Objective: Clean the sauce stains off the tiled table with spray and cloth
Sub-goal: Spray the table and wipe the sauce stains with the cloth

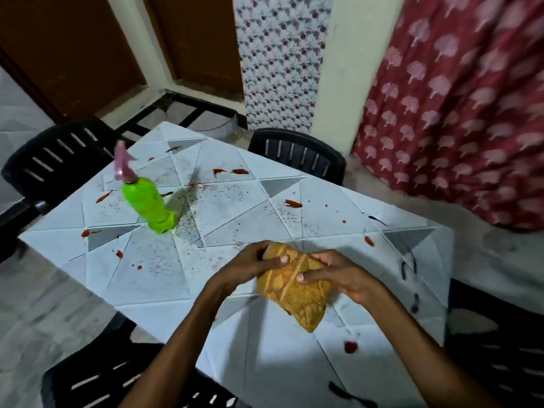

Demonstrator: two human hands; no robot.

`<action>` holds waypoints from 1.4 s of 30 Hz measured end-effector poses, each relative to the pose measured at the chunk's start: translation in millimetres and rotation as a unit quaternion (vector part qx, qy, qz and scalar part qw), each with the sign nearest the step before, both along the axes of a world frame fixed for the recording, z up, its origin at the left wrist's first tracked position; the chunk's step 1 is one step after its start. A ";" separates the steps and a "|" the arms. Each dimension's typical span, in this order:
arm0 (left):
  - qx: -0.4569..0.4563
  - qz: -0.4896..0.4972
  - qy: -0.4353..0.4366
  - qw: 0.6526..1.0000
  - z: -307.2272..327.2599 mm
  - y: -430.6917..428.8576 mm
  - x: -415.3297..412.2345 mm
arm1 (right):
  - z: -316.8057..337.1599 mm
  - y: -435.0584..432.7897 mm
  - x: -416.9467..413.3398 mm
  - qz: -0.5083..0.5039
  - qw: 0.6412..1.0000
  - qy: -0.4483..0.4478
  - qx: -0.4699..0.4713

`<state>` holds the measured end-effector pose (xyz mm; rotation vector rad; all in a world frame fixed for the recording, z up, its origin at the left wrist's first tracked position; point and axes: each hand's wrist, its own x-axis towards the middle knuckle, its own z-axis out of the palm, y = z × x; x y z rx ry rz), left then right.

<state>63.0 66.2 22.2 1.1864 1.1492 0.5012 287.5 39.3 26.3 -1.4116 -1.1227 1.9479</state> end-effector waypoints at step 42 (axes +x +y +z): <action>-0.135 0.056 0.047 0.988 -72.4 -24.4 261.2 | -76.8 -77.5 205.0 -0.377 0.925 -0.039 -0.024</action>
